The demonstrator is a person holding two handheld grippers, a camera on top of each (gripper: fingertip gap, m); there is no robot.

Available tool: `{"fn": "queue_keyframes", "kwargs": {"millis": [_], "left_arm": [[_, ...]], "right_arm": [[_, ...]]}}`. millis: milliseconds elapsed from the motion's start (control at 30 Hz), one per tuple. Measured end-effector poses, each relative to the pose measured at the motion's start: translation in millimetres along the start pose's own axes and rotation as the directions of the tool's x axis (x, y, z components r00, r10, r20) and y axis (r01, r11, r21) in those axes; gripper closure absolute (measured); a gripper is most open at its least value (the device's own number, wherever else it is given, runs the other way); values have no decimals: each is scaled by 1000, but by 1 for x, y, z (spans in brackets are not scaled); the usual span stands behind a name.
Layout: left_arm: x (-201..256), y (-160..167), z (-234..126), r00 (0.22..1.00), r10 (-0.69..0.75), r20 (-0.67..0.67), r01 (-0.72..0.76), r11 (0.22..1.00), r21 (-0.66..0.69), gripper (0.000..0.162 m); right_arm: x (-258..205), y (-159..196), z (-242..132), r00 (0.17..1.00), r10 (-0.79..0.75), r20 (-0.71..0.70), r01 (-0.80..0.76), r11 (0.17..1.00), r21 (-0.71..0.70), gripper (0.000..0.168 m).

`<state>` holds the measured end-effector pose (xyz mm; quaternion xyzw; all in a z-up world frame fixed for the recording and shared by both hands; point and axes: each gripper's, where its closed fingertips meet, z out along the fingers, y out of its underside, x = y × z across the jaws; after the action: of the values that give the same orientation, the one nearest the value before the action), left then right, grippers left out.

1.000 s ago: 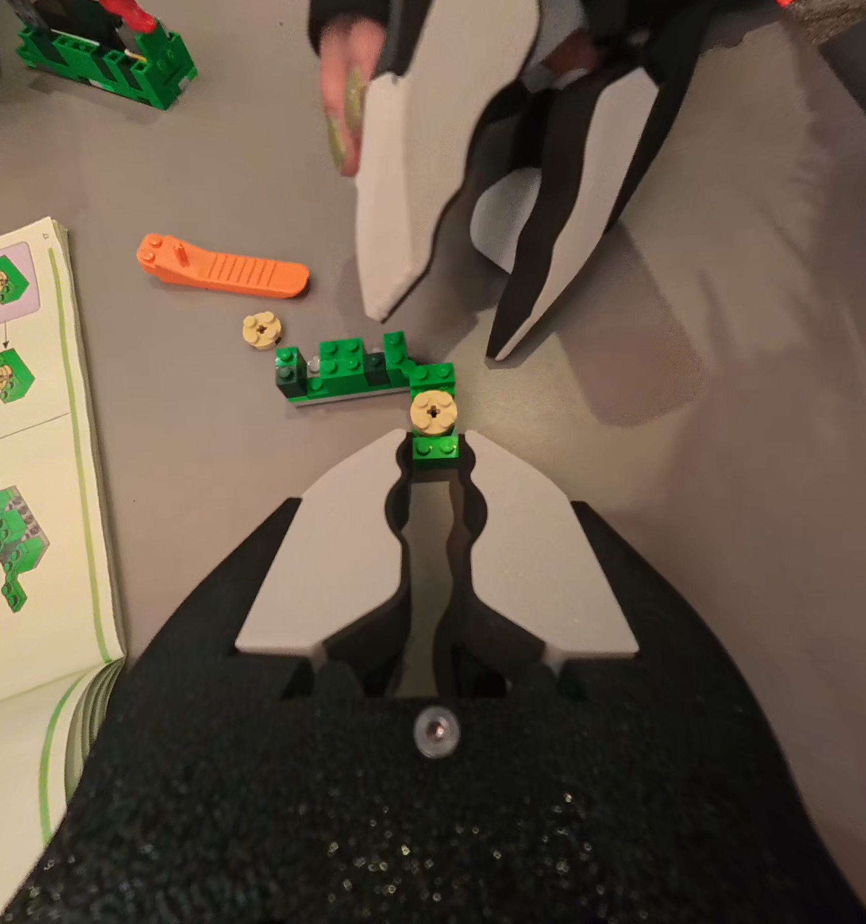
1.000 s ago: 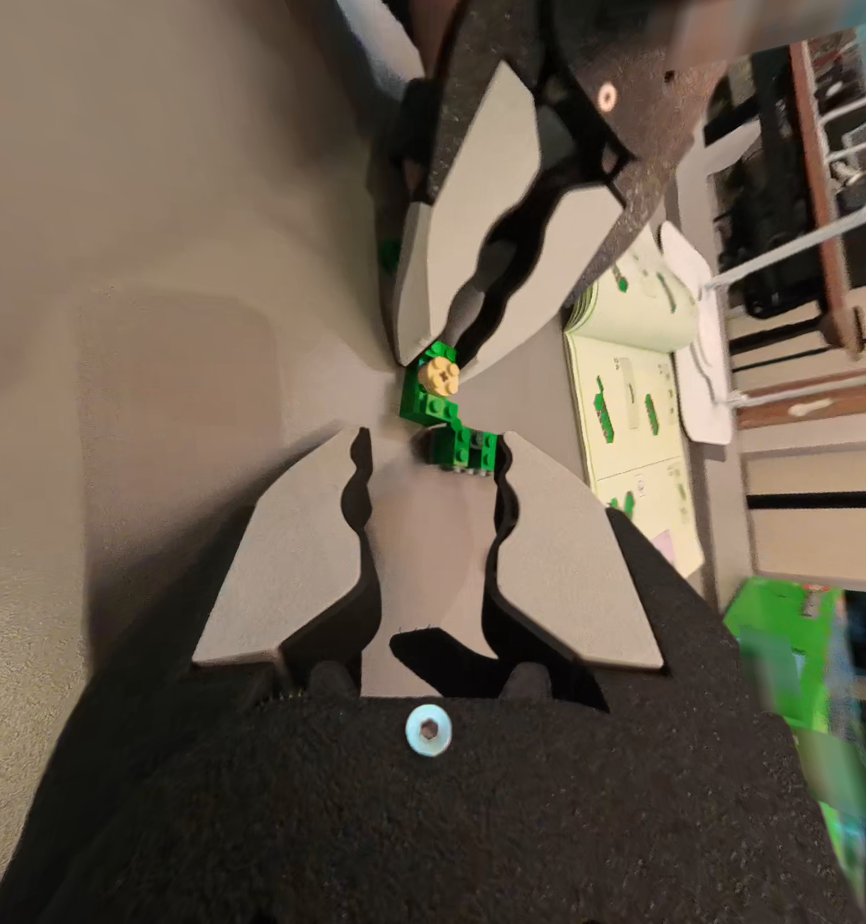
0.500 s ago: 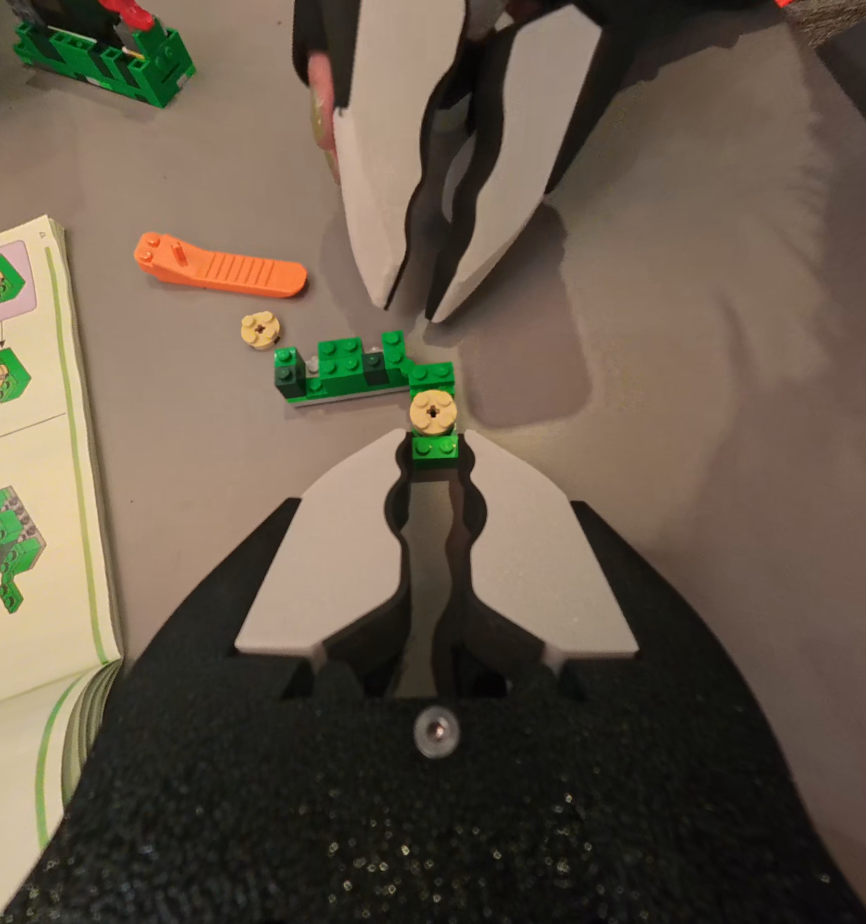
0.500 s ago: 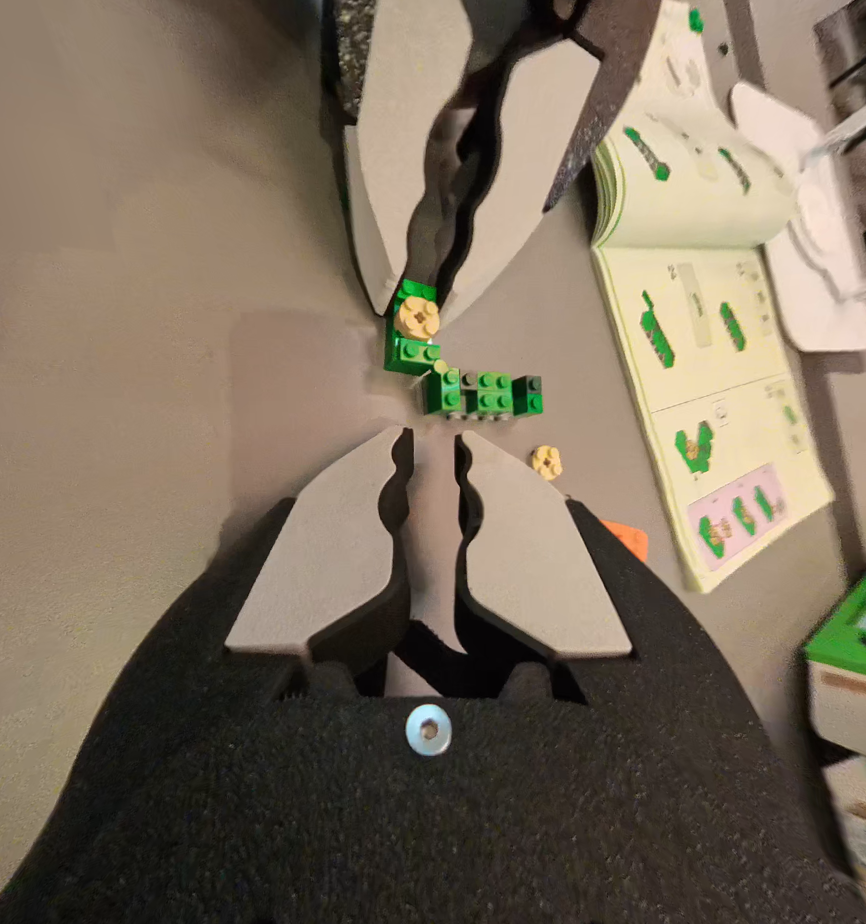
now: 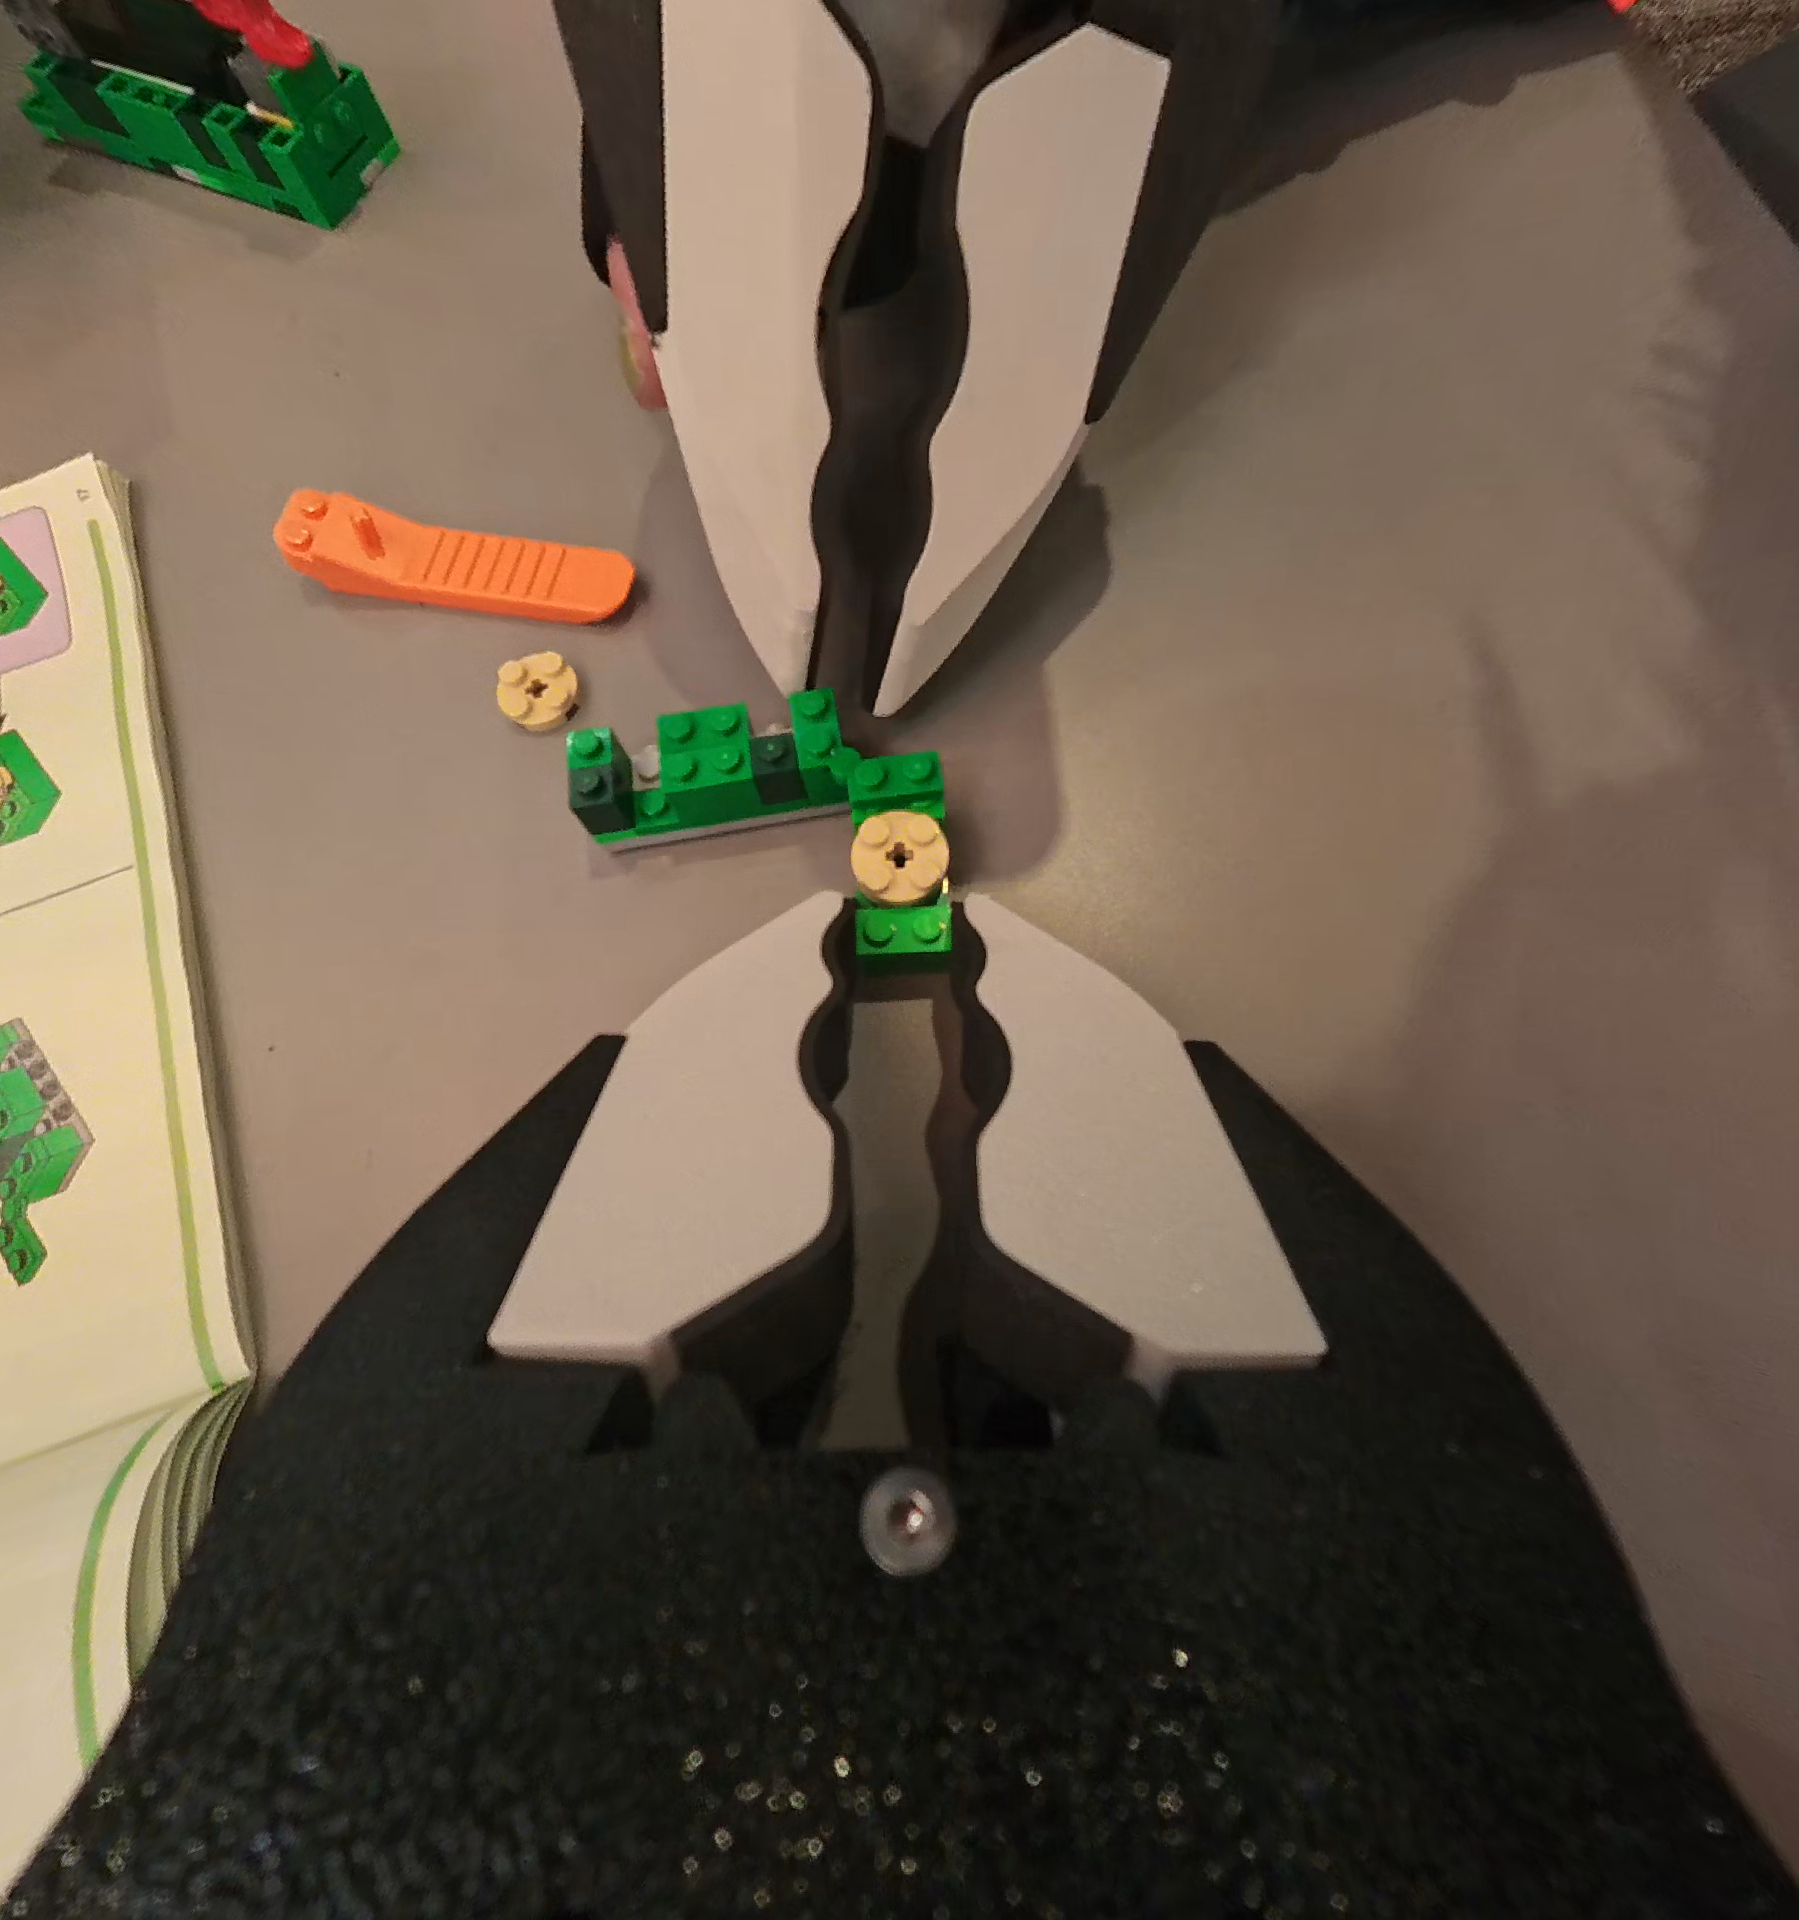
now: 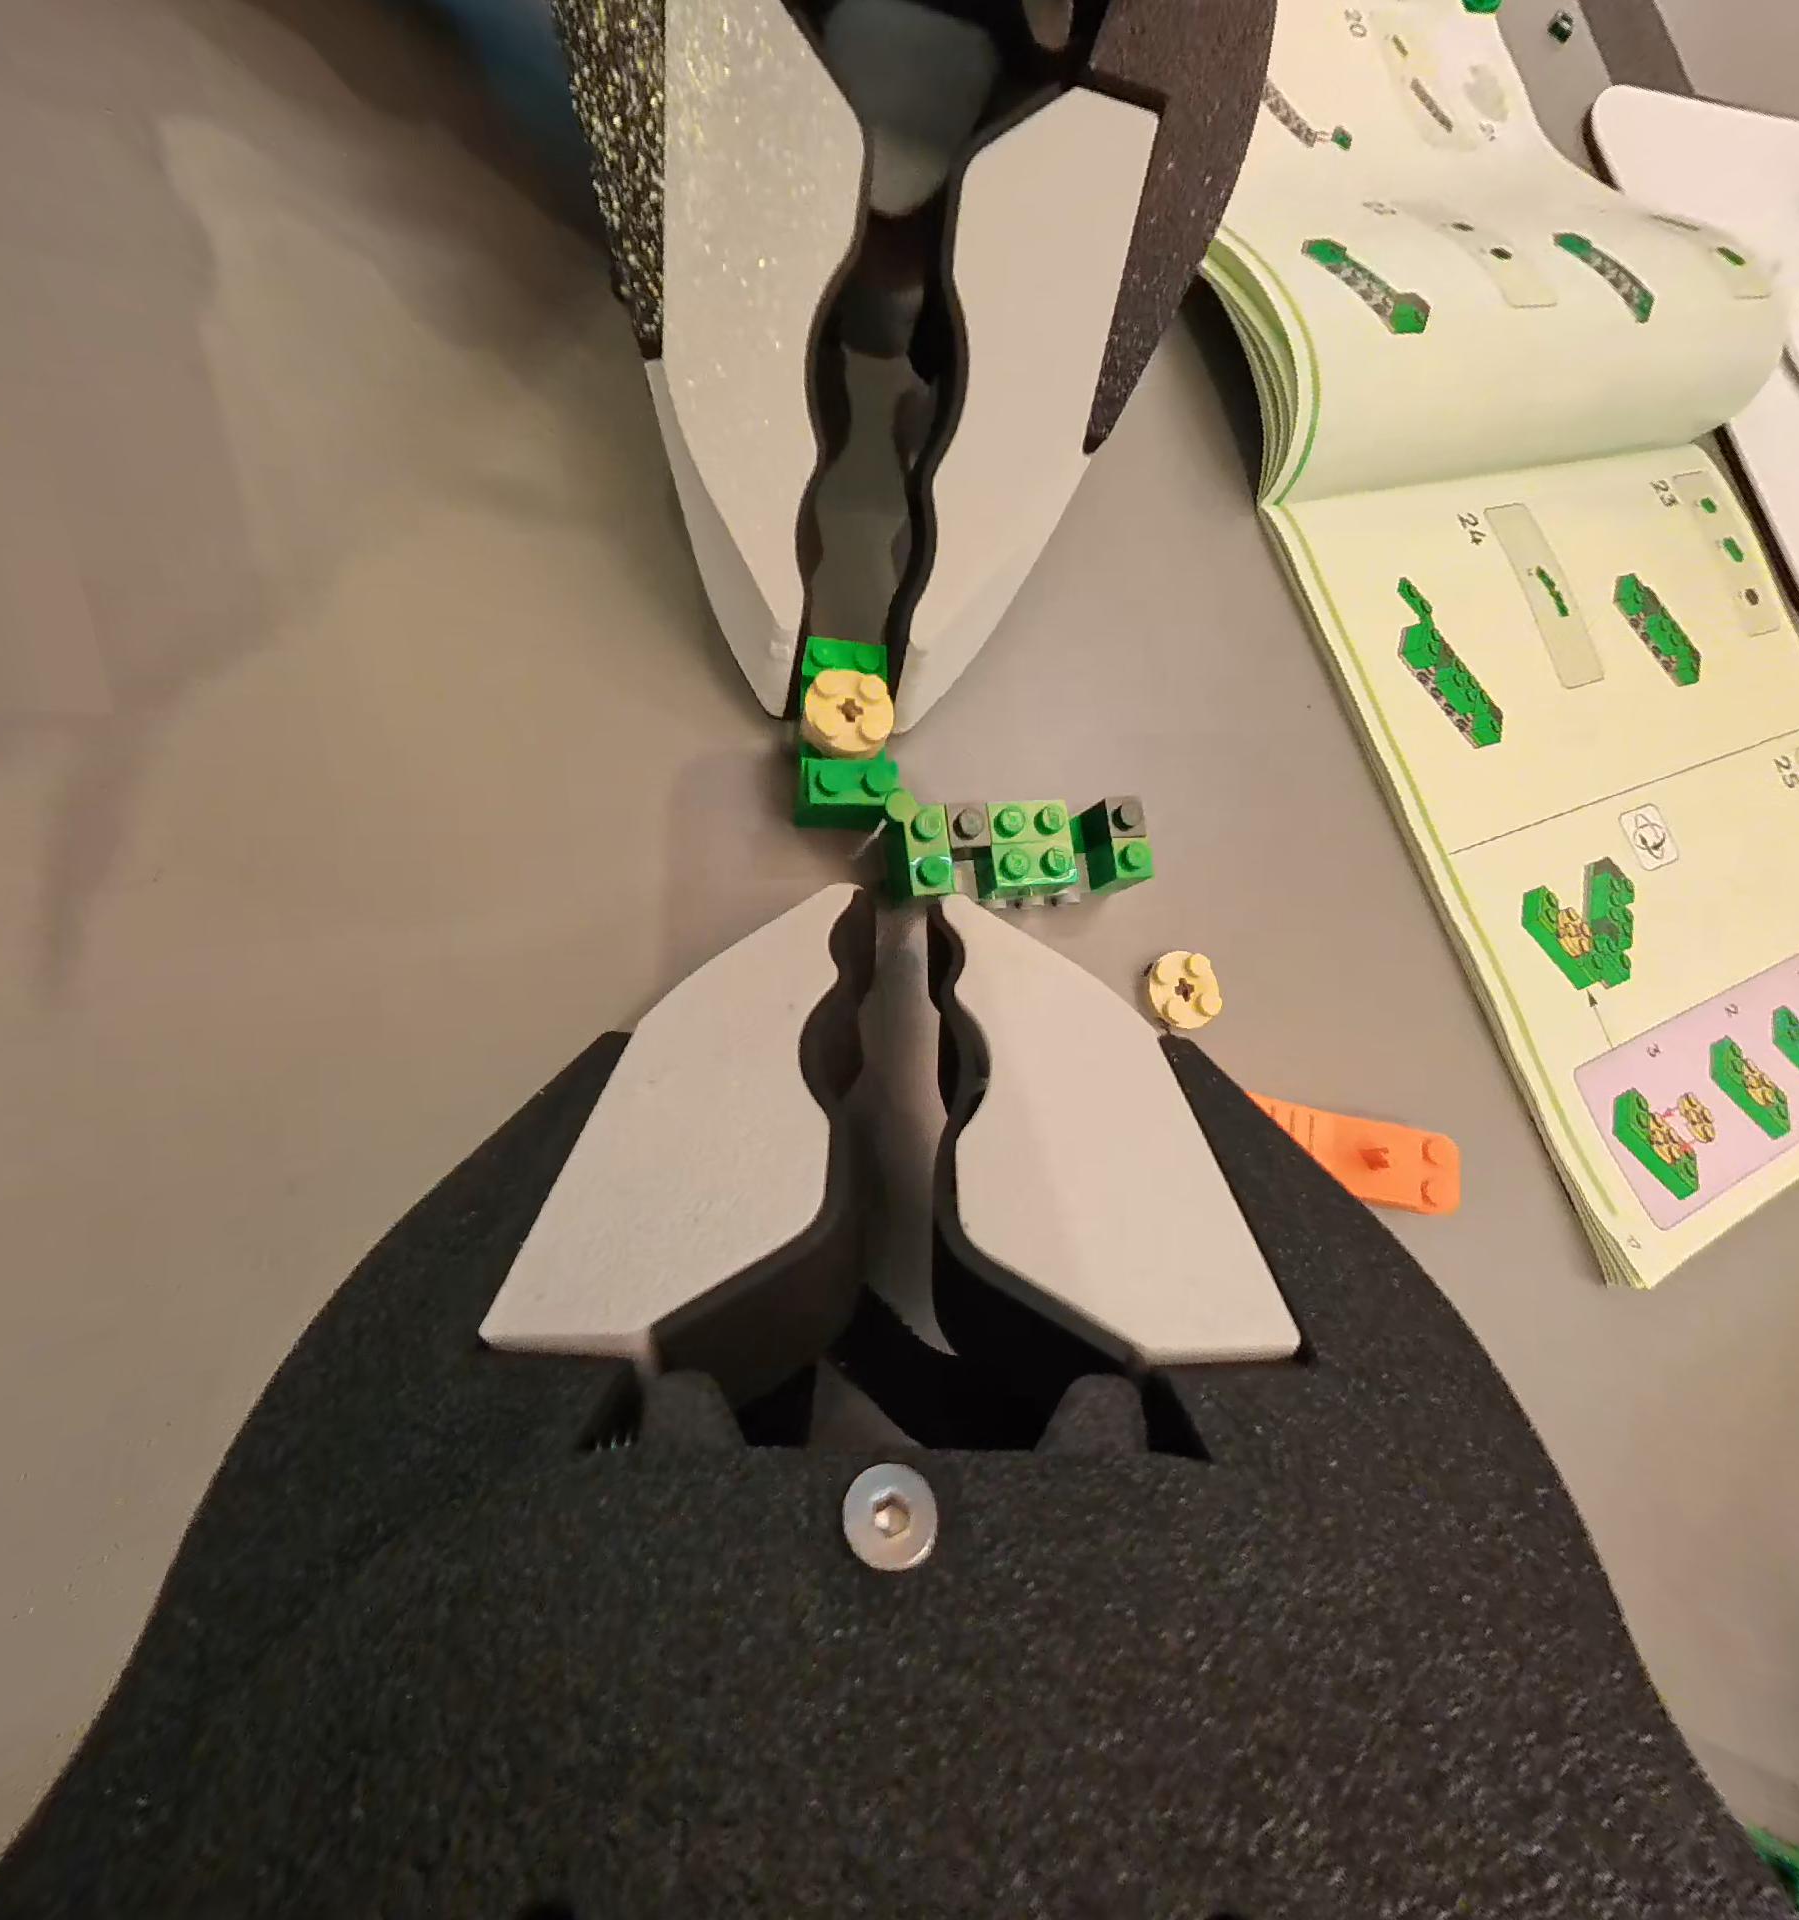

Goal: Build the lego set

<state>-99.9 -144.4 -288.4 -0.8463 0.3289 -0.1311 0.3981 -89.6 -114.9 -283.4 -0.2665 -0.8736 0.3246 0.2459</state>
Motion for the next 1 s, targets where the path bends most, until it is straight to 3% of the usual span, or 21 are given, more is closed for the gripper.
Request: {"fn": "queue_keyframes", "kwargs": {"millis": [300,400,467,633,767,900,1000], "left_arm": [[0,0,0,1000,-1,2,1,1000,0,146],[-1,0,0,1000,-4,4,4,1000,-1,146],[-2,0,0,1000,-8,7,8,1000,-1,146],[-2,0,1,1000,-14,7,14,1000,-1,146],[-2,0,1,1000,-17,7,17,1000,-2,146],[-2,0,1,1000,-21,6,21,1000,-2,146],[-2,0,1,1000,-22,7,22,1000,-2,146]], "right_arm": [[0,1,1,1000,-12,-9,12,1000,-12,158],[5,-4,-5,997,-45,-67,46,999,18,144],[4,-8,-8,985,-121,-125,124,992,18,135],[-8,-15,-3,873,-424,-242,410,906,-108,139],[-9,-15,4,803,-544,-244,503,838,-212,141],[-11,-17,4,853,-476,-216,447,878,-172,136],[-14,-19,2,933,-324,-159,314,946,-83,136]]}}
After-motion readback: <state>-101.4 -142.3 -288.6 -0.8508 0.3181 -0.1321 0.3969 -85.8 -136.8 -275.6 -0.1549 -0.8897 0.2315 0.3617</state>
